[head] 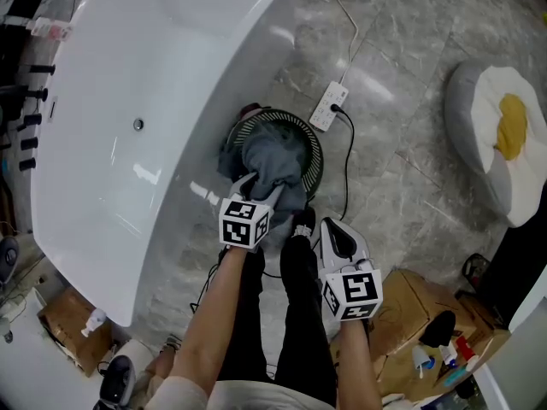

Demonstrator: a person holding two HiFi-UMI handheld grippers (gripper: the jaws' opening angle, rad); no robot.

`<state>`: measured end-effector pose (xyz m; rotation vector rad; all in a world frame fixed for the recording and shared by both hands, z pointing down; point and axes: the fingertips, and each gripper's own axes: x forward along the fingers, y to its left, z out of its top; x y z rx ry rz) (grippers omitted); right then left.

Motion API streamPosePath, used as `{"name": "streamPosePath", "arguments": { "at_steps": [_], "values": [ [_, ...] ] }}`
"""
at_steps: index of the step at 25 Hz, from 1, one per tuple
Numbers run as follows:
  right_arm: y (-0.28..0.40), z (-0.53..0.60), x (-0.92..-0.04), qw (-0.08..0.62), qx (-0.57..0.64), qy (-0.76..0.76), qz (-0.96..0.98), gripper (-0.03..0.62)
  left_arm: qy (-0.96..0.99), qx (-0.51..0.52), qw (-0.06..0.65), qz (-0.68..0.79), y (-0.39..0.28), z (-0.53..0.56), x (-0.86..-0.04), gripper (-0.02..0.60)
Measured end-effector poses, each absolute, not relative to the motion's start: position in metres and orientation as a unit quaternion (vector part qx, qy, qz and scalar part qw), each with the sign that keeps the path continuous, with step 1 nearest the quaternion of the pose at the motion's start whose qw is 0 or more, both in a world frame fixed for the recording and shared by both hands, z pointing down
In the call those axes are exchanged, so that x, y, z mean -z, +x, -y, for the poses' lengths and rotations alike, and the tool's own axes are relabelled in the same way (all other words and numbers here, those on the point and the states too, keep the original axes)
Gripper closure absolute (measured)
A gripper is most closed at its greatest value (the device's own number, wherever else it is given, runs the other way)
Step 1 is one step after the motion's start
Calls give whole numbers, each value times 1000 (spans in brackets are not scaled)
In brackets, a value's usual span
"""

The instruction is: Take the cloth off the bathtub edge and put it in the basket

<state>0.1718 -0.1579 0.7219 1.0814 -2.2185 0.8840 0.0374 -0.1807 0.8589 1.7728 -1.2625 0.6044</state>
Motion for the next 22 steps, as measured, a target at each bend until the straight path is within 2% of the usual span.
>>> {"name": "streamPosePath", "arguments": {
  "at_steps": [2,9,22],
  "values": [
    [171,161,-724,259,-324,398,818,592,714,-234,418,512,35,188,-852,367],
    [165,174,-720,258,-315,400,821,592,722,-239,390,519,26,201,-840,368],
    [138,142,-721,266,-319,406,814,592,731,-266,374,506,-2,148,-825,360]
  ]
}}
